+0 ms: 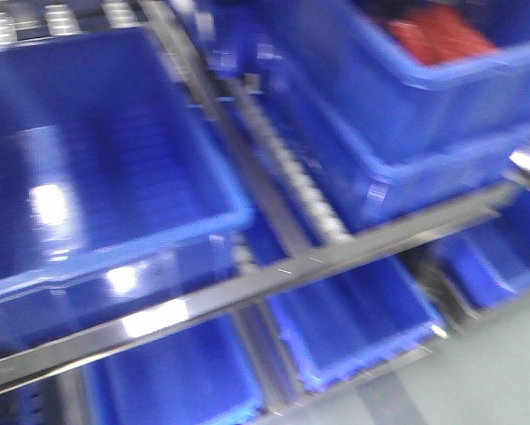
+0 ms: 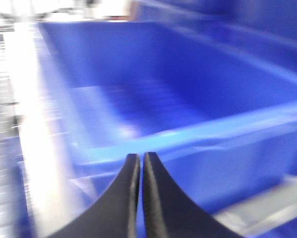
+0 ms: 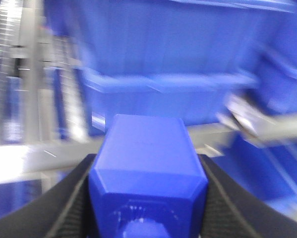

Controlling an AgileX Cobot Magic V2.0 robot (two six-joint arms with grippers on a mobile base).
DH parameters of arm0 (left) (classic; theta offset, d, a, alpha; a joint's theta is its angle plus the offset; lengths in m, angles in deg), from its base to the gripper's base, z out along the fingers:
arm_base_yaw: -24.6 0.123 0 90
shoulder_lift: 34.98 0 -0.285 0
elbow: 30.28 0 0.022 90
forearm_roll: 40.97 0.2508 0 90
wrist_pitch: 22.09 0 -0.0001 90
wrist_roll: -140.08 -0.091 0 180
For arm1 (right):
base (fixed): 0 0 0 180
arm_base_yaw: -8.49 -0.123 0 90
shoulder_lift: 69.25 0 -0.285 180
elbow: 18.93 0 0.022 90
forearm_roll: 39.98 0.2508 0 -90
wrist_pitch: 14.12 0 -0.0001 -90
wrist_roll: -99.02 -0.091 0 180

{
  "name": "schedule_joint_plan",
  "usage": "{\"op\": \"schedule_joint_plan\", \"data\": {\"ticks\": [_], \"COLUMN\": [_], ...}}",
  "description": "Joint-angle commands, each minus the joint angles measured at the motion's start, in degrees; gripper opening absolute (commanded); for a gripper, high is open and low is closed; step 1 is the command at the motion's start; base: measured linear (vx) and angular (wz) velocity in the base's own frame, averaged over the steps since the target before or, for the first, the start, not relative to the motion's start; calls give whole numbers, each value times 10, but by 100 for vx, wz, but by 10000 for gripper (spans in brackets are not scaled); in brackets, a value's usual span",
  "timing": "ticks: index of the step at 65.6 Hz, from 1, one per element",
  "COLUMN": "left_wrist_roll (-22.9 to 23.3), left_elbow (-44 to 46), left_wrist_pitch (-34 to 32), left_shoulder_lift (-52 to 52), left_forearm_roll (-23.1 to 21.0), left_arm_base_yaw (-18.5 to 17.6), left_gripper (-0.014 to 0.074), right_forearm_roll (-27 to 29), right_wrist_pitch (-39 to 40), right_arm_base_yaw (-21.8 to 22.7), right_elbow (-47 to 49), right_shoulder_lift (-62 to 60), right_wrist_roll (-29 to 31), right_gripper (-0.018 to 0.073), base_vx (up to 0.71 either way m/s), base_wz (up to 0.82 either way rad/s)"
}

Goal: Pour parts from conveyor to right shelf
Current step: 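Drive between the shelves and turn to face a blue bin, then stop in front of the empty blue bin on the shelf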

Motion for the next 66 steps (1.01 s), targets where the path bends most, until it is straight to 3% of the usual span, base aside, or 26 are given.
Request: {"op": "schedule_joint_plan", "data": {"ticks": [1, 27, 66], "left_wrist_roll": [5, 5, 5], "left_elbow": [11, 11, 11], "left_wrist_pitch": [-45, -45, -45], "left_shoulder_lift": [-9, -9, -9], "left_forearm_roll": [-5, -5, -5], "left_arm_base_yaw": [2, 2, 2], "left_gripper": [-6, -6, -6], "right_forearm_roll": [0, 0, 0], "right_wrist_pitch": [46, 47, 47], "right_arm_base_yaw": [3, 3, 3], "right_elbow": [16, 16, 16], "right_shoulder_lift": [5, 5, 5], "right_wrist_roll": [4, 4, 4], "right_gripper": [-5, -5, -5], "base_vx": [20, 15, 8], "base_wz": [94, 73, 20]}}
